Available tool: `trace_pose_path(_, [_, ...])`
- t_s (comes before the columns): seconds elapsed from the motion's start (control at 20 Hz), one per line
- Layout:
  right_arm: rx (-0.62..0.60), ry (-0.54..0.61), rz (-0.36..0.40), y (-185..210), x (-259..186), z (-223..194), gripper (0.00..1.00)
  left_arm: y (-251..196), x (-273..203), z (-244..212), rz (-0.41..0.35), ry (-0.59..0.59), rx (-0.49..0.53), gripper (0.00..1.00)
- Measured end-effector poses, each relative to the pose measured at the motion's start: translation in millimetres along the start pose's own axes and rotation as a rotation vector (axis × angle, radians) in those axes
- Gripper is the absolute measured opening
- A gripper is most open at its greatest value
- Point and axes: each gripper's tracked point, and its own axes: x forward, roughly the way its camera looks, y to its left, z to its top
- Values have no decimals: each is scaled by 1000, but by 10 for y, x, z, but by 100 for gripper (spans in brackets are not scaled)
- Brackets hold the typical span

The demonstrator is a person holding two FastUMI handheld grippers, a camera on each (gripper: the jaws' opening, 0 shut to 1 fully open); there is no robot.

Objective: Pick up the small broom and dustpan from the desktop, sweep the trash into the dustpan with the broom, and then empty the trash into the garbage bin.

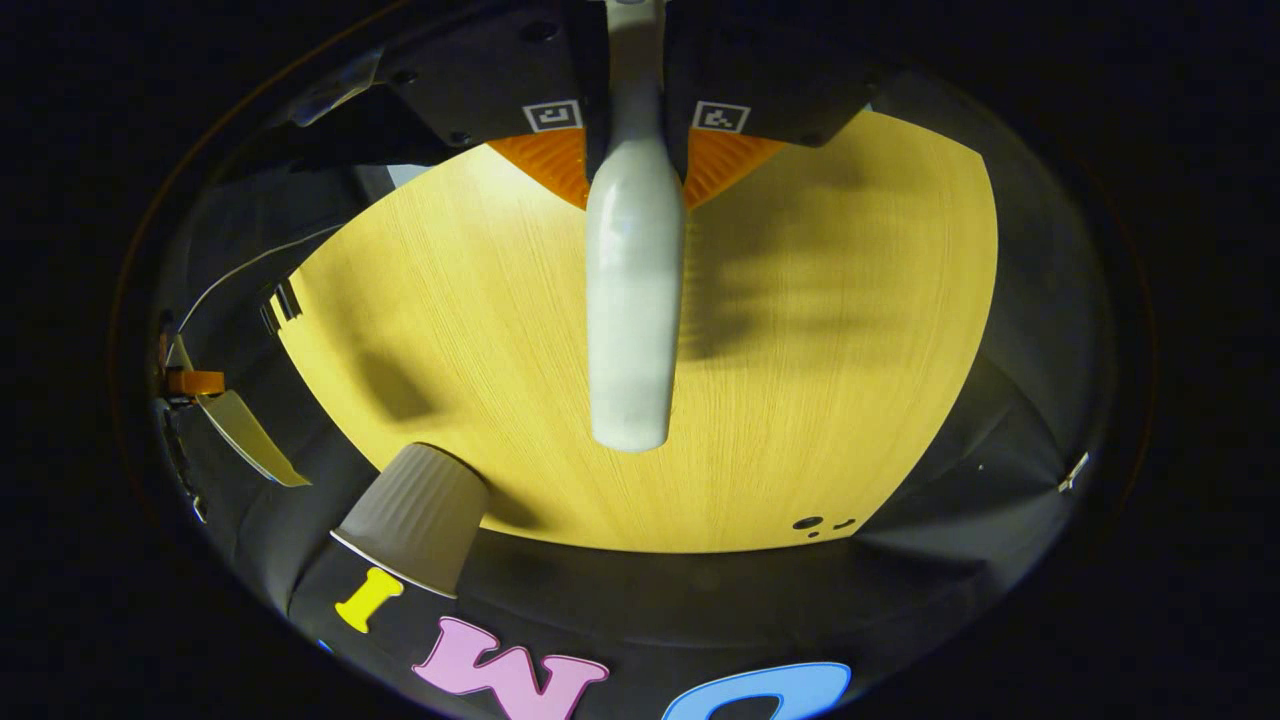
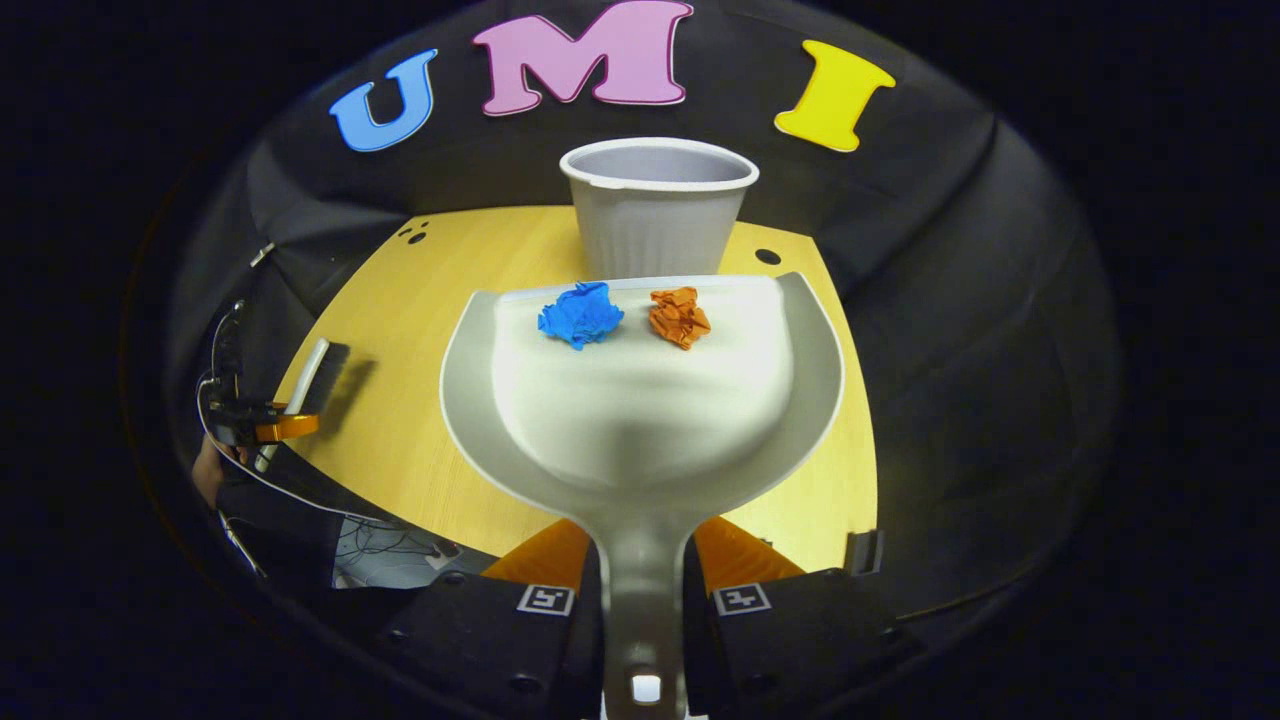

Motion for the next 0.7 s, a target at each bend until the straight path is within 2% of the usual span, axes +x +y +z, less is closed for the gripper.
trace_pose_path(0.1, [14, -17, -1, -154, -82, 130, 35, 13, 1, 70, 20, -4, -22, 26])
trace_pose_path(0.25, [6, -44, -18, -430, -139, 537, 39, -36, -14, 148, 24, -10, -53, 24])
trace_pose_path(0.3, [4, -56, -26, -506, -156, 672, 36, -41, -4, 172, 29, -6, -54, 26])
trace_pose_path(0.35, [3, -69, -26, -539, -183, 788, 39, -54, 7, 199, 37, -6, -51, 26])
trace_pose_path(0.45, [-2, -98, -26, -627, -210, 1058, 35, -78, 10, 220, 40, -5, -51, 26])
trace_pose_path(0.6, [-59, -115, -117, -878, -145, 1406, 35, -70, 13, 222, 72, 16, -59, 26])
trace_pose_path(0.65, [-65, -127, -143, -927, -136, 1530, 39, -82, -15, 244, 88, 9, -48, 26])
trace_pose_path(0.7, [-60, -139, -144, -926, -86, 1686, 35, -128, -35, 287, 86, 0, -50, 27])
